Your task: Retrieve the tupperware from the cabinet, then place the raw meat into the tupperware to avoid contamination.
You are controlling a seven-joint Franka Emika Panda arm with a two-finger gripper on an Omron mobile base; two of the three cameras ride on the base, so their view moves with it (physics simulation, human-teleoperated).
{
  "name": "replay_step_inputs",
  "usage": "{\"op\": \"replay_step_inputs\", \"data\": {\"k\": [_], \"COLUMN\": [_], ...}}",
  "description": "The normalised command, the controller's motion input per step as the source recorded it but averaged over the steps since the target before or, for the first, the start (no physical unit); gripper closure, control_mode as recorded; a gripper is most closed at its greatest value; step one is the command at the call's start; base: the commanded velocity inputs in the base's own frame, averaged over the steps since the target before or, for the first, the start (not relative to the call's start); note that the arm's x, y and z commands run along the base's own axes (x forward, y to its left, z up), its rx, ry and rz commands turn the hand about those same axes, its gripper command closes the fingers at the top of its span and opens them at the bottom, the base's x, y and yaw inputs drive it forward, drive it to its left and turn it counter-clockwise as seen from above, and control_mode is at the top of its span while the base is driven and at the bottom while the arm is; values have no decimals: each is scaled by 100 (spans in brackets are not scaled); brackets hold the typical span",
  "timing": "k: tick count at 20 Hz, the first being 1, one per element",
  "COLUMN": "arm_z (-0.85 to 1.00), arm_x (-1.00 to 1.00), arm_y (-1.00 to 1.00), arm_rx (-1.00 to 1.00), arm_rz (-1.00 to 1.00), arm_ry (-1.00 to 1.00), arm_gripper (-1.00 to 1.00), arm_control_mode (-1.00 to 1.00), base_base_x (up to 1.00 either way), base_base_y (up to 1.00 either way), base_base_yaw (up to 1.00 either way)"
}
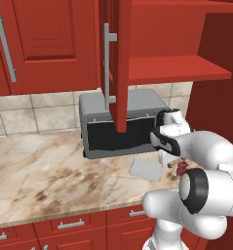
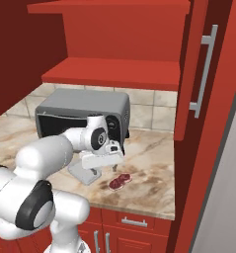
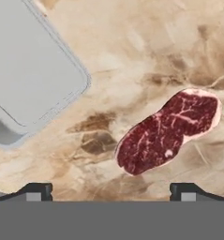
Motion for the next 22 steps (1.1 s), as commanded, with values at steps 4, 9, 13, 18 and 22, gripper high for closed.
{"op": "replay_step_inputs", "data": {"k": [4,9,13,18,22], "arm_z": [1,0,0,-9,-19], "arm_x": [-26,-19,-3,18,23], "arm_y": [-48,-24,-21,-23,-7], "arm_rx": [5,2,1,3,4], "arm_rz": [-18,-8,-7,-14,-28], "arm_ry": [-3,-1,0,0,0], "arm_gripper": [-100,-100,-100,-100,-100], "arm_control_mode": [-100,-100,-100,-100,-100], "base_base_x": [0,0,0,0,0], "base_base_y": [0,0,0,0,0], "base_base_yaw": [0,0,0,0,0]}}
